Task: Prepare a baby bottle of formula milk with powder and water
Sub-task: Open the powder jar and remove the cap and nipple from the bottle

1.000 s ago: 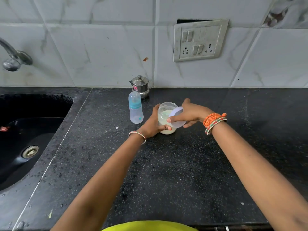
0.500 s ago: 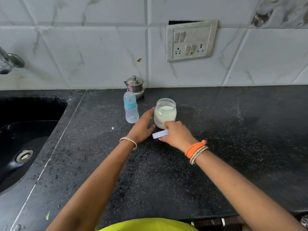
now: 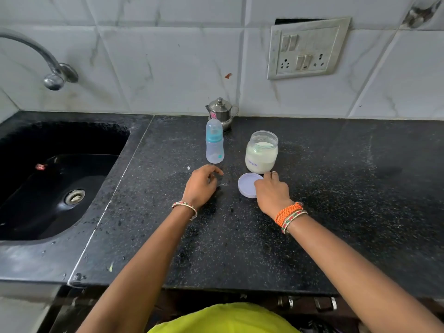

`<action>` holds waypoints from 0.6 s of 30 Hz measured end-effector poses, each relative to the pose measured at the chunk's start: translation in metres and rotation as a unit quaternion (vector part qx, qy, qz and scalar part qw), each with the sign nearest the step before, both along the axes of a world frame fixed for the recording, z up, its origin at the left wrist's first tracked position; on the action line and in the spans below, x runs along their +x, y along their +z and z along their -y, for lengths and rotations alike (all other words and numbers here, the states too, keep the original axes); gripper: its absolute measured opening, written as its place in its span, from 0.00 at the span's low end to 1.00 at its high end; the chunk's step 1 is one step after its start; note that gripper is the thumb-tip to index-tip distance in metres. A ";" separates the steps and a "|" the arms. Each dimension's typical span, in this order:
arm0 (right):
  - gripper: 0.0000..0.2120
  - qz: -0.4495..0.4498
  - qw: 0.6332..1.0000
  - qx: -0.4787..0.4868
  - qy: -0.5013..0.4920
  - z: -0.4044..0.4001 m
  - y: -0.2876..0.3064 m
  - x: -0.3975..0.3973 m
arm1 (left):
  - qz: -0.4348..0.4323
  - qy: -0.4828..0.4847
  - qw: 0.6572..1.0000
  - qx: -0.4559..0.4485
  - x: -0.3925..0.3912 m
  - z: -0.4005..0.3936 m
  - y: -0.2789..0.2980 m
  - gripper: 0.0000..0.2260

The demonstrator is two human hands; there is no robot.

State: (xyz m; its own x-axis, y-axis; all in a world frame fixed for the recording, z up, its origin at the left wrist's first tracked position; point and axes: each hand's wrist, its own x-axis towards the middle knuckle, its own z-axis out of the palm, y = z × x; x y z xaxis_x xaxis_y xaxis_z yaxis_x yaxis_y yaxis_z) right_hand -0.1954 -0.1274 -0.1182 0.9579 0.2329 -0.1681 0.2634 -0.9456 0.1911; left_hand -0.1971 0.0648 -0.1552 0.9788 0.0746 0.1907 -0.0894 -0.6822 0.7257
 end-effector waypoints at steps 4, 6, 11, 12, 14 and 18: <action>0.21 -0.030 0.999 -0.018 -0.015 -0.006 0.007 0.003 | -0.011 0.010 1.000 -0.002 -0.011 -0.007 0.002 0.12; 0.22 -0.044 0.999 -0.018 -0.018 -0.007 0.009 0.004 | -0.015 0.016 1.000 -0.009 -0.013 -0.011 0.002 0.13; 0.21 -0.063 0.998 -0.022 -0.014 -0.008 0.018 0.010 | -0.025 0.039 0.998 -0.033 -0.008 -0.018 0.005 0.13; 0.21 -0.068 0.997 -0.023 -0.014 -0.009 0.021 0.012 | -0.024 0.041 0.998 -0.040 -0.006 -0.020 0.006 0.13; 0.19 -0.070 0.997 -0.011 -0.012 -0.012 0.030 0.017 | -0.018 0.050 0.997 -0.061 0.001 -0.024 0.008 0.12; 0.11 -0.007 0.993 0.115 0.022 -0.027 0.054 0.030 | 0.000 0.057 0.994 -0.090 0.016 -0.030 0.011 0.16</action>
